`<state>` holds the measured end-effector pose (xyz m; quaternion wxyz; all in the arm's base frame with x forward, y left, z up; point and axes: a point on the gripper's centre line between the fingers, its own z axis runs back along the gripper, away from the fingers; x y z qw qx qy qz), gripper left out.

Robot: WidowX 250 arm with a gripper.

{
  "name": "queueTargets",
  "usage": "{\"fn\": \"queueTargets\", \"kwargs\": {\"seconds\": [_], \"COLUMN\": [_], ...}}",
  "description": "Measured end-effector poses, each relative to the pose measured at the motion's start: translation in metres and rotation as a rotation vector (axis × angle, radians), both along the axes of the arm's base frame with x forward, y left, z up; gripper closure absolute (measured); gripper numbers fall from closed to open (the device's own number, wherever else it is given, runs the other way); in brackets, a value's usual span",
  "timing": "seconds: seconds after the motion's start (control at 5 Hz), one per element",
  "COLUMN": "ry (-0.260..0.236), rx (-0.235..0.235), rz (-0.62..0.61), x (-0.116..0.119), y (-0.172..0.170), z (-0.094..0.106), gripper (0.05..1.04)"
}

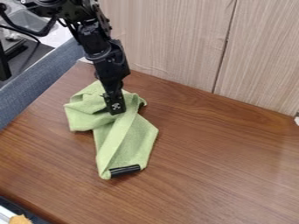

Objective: Unfold the cloth from top right to bottom left

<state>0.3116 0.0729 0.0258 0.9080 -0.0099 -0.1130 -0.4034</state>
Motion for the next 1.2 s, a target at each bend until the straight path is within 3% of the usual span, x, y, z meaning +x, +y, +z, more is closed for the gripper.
{"fn": "queueTargets", "kwargs": {"seconds": [0.2, 0.4, 0.6, 0.8, 1.2], "ry": [0.01, 0.016, 0.017, -0.037, -0.079], "rx": [0.007, 0.01, 0.009, 0.008, -0.026], "rz": [0.007, 0.015, 0.015, 0.011, 0.023], "x": [-0.001, -0.001, -0.004, -0.011, -0.044], "y": [0.0, 0.0, -0.001, -0.004, 0.004], "z": [-0.002, -0.003, -0.001, 0.022, 0.04], "gripper": [0.722, 0.931, 1.013, 1.02, 1.02]}}
